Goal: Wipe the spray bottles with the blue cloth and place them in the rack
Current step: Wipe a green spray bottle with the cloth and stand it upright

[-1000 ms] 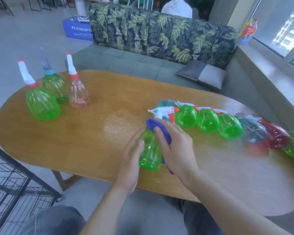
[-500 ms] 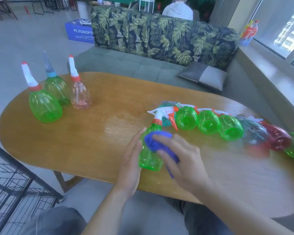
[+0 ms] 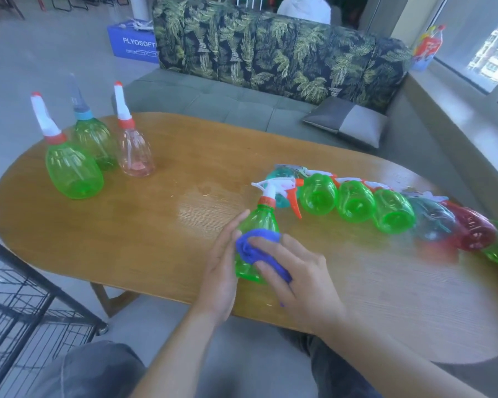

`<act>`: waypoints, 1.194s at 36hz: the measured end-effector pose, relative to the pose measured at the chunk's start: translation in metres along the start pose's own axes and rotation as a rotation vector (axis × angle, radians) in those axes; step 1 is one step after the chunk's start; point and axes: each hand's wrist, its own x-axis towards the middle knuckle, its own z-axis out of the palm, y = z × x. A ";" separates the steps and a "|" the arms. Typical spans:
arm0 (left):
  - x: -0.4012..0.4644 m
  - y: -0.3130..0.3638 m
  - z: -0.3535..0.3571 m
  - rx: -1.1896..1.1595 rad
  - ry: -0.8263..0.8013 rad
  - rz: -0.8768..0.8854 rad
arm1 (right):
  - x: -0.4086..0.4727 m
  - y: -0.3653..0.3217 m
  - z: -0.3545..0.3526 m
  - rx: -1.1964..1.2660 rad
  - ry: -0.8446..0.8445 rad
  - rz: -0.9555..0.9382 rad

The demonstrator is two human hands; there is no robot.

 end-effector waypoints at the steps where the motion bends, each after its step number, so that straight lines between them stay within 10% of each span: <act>1: 0.000 0.000 -0.001 0.007 -0.007 -0.005 | -0.006 0.001 0.000 -0.030 -0.020 -0.068; 8: -0.007 0.006 0.001 0.055 -0.025 0.011 | -0.024 0.005 -0.008 -0.078 -0.108 -0.230; 20: -0.003 0.002 0.000 -0.032 -0.026 0.032 | -0.018 0.002 -0.020 0.353 0.209 0.514; 43: 0.001 -0.008 -0.002 0.029 -0.057 0.017 | 0.018 0.006 0.007 0.321 0.182 0.359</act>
